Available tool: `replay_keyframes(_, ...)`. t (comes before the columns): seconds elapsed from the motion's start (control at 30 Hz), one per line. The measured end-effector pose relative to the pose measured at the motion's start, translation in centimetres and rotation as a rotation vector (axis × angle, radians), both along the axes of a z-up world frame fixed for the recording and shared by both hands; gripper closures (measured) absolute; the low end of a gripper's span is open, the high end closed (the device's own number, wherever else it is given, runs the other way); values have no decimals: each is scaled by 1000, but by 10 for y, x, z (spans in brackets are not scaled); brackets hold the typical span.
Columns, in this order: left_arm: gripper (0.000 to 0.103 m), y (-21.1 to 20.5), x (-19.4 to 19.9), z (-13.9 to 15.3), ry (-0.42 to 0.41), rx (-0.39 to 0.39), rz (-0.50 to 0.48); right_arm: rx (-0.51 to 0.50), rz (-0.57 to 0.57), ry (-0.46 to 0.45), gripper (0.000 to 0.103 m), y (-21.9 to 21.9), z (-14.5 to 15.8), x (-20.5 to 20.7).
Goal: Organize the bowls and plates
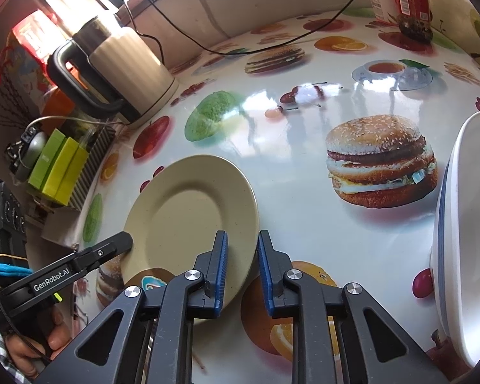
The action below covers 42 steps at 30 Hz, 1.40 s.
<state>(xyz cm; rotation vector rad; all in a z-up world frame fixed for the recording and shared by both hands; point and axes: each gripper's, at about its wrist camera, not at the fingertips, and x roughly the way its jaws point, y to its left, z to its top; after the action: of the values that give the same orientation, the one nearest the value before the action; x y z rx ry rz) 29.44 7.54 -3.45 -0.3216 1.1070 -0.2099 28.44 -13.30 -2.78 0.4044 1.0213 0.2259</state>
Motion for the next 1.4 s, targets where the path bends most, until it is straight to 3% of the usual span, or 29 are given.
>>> replay_keyframes(1.4, 90, 16, -68, 40, -97, -6, 37, 54, 39, -81, 85, 4, 40, -52)
